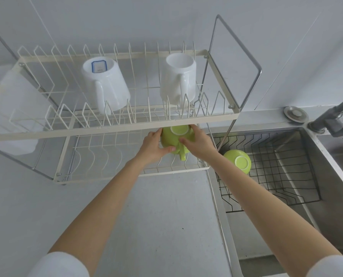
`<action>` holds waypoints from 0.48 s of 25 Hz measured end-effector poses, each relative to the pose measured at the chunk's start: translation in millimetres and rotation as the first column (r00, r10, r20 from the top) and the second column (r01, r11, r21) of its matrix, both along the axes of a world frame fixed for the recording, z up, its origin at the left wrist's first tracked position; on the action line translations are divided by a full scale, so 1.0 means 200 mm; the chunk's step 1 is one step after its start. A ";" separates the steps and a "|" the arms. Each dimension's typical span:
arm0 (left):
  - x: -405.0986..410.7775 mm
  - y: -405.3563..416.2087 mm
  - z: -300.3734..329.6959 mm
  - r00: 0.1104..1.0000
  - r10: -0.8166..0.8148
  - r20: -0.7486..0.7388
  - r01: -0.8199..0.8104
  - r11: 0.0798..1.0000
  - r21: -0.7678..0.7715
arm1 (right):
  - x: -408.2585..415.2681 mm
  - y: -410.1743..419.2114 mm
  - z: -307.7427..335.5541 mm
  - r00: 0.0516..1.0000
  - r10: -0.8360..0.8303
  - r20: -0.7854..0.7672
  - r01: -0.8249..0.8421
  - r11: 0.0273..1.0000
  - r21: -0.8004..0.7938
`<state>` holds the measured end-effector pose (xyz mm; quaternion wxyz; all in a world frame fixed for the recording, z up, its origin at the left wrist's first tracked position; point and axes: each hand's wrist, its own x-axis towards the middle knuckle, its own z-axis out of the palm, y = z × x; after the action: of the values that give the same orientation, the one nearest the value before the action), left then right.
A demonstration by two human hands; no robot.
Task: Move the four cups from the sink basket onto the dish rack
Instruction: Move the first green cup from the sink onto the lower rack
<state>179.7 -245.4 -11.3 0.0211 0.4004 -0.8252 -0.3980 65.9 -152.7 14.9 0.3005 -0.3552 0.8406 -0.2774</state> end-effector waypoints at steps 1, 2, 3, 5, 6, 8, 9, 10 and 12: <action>0.00 0.00 0.00 1.000 0.000 0.000 0.000 1.000 0.000 | 0.00 0.00 0.00 1.000 0.003 -0.004 -0.003 1.000 -0.002; 0.00 0.00 0.00 1.000 0.000 0.000 0.000 1.000 0.004 | 0.00 0.00 0.00 1.000 0.005 -0.008 -0.005 1.000 -0.002; 0.00 0.00 0.01 1.000 0.000 0.002 0.000 1.000 0.007 | 0.00 0.00 0.00 1.000 0.008 -0.009 -0.008 1.000 0.001; 0.00 0.01 0.01 1.000 -0.006 0.018 0.006 1.000 0.000 | 0.00 0.00 -0.01 1.000 0.017 -0.010 -0.017 1.000 0.012; 0.00 0.01 0.01 1.000 -0.008 0.026 0.008 1.000 -0.003 | 0.00 -0.01 -0.02 1.000 0.019 -0.015 -0.018 1.000 0.015; 0.01 0.02 0.01 0.999 0.000 0.038 0.000 1.000 -0.007 | 0.01 0.00 -0.03 1.000 0.014 -0.027 -0.014 1.000 0.015; 0.02 0.03 0.01 0.999 0.006 0.044 -0.006 1.000 -0.005 | 0.02 0.00 -0.03 0.999 0.015 -0.031 -0.015 1.000 0.011; 0.03 0.04 0.02 0.999 0.007 0.049 -0.007 1.000 -0.007 | 0.03 0.02 -0.02 0.999 0.022 -0.044 -0.022 1.000 0.003; 0.04 0.06 0.03 0.998 0.002 0.066 0.000 1.000 -0.027 | 0.05 0.06 -0.01 0.993 0.059 -0.101 -0.060 0.998 -0.014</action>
<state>188.6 -234.1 -5.1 -0.0007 0.4133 -0.8305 -0.3735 76.4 -141.4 12.1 0.2629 -0.3961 0.8414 -0.2571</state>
